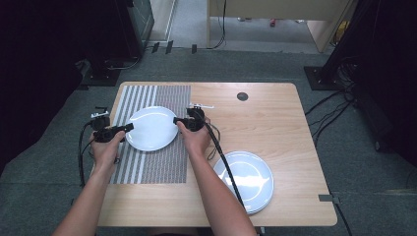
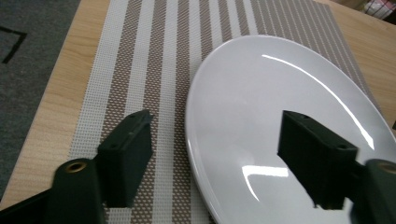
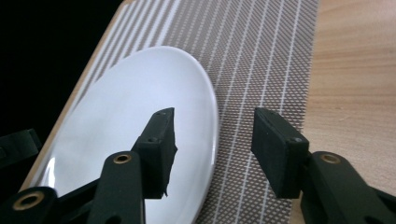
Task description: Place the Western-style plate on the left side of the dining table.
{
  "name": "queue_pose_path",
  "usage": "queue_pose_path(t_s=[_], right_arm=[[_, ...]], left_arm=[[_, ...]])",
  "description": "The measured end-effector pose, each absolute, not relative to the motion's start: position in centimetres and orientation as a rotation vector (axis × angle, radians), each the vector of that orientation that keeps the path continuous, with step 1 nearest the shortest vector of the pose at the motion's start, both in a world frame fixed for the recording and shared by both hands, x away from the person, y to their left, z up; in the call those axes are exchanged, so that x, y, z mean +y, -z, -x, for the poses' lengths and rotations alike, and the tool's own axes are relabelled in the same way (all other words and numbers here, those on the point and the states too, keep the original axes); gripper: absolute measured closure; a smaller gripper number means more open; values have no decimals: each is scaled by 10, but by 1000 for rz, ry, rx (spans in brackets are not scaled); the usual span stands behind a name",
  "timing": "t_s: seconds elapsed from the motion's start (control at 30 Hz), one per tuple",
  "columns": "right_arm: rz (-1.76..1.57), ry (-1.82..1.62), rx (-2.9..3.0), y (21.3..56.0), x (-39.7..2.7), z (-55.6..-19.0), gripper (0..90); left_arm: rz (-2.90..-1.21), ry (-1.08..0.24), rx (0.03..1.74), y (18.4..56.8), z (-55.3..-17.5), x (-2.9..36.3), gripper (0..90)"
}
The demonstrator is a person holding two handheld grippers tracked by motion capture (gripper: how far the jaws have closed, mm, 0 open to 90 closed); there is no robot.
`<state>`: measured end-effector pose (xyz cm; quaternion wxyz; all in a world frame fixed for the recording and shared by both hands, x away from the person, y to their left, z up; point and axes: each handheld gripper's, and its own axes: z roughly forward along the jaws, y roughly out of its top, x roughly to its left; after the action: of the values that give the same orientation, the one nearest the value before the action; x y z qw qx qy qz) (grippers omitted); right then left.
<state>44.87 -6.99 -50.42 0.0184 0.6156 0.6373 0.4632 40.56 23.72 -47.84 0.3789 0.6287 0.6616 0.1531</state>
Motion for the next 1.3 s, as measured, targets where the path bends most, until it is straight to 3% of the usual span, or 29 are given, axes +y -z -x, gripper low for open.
queue_pose_path(t_s=[0.13, 0.4, 1.3], right_arm=[[-1844, -1397, 2014, 491, -72, -442, 458], [-1699, -1436, 2065, 470, -90, -425, 287], [-1610, -1256, 1962, 441, -190, -372, 159]], left_arm=[[-1636, -401, 1660, 471, -396, 233, 139], [-1635, -396, 1630, 464, -372, 225, 137], [-1666, -447, 1495, 462, -297, 229, 138]])
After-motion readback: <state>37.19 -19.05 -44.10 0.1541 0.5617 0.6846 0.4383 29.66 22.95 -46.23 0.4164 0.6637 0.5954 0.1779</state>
